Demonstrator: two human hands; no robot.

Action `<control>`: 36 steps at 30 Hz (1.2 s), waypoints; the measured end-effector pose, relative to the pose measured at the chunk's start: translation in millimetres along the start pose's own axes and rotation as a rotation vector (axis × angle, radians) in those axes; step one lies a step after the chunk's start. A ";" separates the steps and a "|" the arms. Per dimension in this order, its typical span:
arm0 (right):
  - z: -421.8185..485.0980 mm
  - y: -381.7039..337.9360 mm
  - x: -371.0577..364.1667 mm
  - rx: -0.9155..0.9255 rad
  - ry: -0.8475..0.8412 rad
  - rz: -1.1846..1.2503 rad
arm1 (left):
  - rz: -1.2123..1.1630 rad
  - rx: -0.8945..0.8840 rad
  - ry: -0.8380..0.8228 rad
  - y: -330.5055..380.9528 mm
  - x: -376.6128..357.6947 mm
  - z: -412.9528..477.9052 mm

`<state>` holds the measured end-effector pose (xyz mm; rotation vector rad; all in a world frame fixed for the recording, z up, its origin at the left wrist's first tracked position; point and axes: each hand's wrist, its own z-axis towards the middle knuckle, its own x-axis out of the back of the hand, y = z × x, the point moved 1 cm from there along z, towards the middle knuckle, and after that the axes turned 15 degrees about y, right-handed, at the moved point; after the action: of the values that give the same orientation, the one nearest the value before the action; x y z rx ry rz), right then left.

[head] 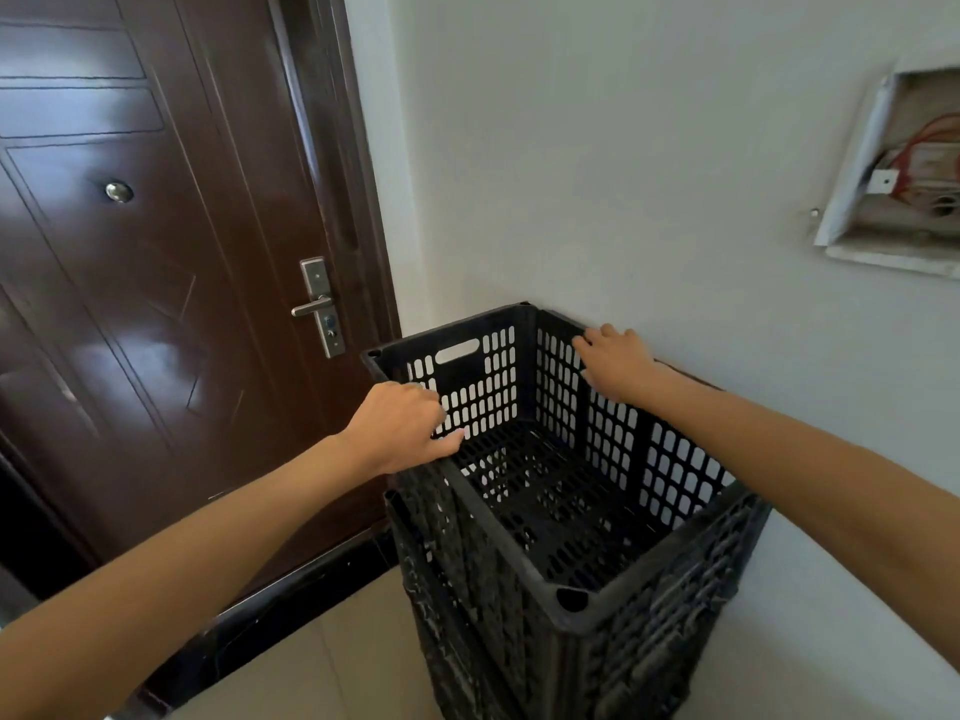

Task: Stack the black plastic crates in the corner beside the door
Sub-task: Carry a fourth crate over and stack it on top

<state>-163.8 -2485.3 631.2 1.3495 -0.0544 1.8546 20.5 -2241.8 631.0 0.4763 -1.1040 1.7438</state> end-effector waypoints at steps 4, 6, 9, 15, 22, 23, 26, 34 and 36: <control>-22.6 -39.3 45.5 0.015 0.000 0.144 | -0.136 -0.105 0.037 -17.8 -21.8 19.6; -37.1 -61.4 65.3 0.011 -0.017 0.175 | -0.245 -0.117 0.035 -26.3 -35.6 22.9; -53.3 -96.2 88.9 -0.014 -0.040 0.164 | -0.418 -0.107 0.050 -35.0 -52.1 18.0; -64.7 -165.5 115.0 -0.148 -0.044 0.189 | -0.583 -0.181 0.039 -50.7 -68.3 -6.4; -102.1 -213.9 117.0 -0.268 -0.042 0.228 | -0.786 -0.273 0.134 -64.8 -88.6 -19.4; -106.2 -212.4 117.6 -0.271 -0.054 0.222 | -0.778 -0.282 0.129 -66.1 -90.0 -19.3; -111.1 -210.7 123.5 -0.296 -0.097 0.248 | -0.742 -0.294 0.150 -66.1 -89.5 -20.9; -125.0 -214.0 131.9 -0.259 -0.057 0.262 | -0.707 -0.313 0.148 -63.2 -82.4 -33.9; -126.3 -216.3 133.0 -0.265 -0.046 0.259 | -0.695 -0.304 0.145 -63.6 -81.8 -37.1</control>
<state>-136.9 -2205.1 596.6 1.2432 -0.5020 1.9462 118.9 -2246.6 581.9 0.4623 -0.9288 0.9703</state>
